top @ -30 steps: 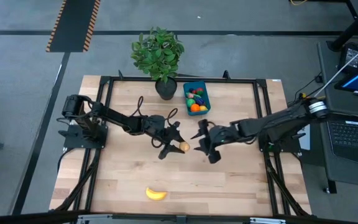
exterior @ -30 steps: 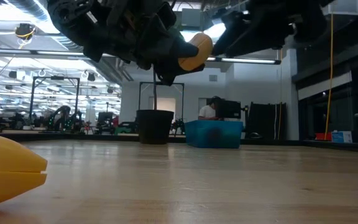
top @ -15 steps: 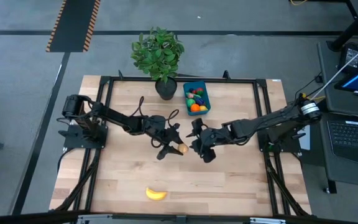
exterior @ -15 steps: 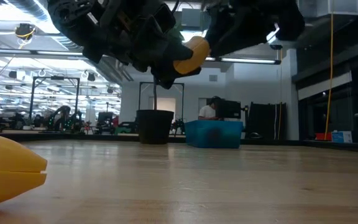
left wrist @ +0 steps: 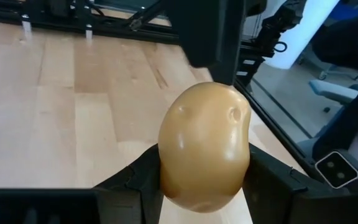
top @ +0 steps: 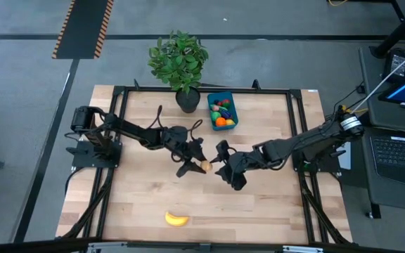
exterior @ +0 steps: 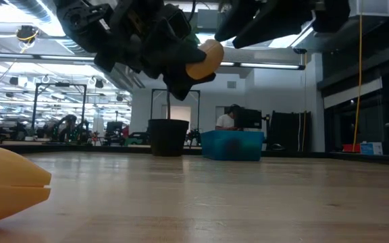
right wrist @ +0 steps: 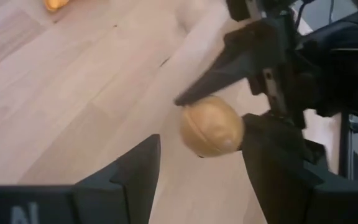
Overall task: Pick and placing Produce into tupperware
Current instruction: Put the potato into the blue bin
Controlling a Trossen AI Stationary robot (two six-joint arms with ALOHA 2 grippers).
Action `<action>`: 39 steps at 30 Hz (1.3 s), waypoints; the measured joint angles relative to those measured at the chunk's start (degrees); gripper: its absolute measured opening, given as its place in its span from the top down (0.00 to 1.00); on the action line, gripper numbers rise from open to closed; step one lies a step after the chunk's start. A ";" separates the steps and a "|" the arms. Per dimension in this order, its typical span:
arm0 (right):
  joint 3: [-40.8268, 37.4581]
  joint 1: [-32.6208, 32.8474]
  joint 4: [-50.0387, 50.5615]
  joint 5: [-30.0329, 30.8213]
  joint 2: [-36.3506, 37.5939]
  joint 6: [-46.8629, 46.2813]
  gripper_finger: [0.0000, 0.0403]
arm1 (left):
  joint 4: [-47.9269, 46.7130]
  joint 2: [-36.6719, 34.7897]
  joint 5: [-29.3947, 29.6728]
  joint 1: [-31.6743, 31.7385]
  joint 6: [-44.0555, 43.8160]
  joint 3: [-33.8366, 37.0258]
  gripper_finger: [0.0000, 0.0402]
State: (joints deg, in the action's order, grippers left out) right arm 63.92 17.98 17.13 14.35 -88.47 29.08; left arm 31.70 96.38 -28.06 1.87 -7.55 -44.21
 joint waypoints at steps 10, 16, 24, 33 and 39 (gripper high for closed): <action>0.00 -0.17 -3.67 -2.42 -0.80 3.15 0.44 | 0.03 0.00 -0.54 -0.07 -1.31 0.00 0.58; 0.00 -0.20 -4.39 -2.07 -3.46 5.83 0.44 | -0.50 0.09 -1.95 -0.09 -1.36 0.00 0.58; 0.00 -1.12 -8.34 -1.43 -5.31 7.46 0.44 | 0.24 0.09 -3.10 -0.20 -1.37 0.00 0.58; 0.00 -2.15 -8.85 -3.11 -5.62 7.44 0.44 | 1.33 0.09 -5.49 -0.22 -1.35 0.00 0.58; -0.02 -2.45 -9.23 -3.47 -5.70 7.43 0.44 | 1.33 0.07 -5.84 -0.20 -1.35 0.00 0.58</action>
State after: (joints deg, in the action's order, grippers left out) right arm 63.90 15.53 7.90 10.87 -94.17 36.51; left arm 33.04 96.44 -33.90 1.67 -8.91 -44.21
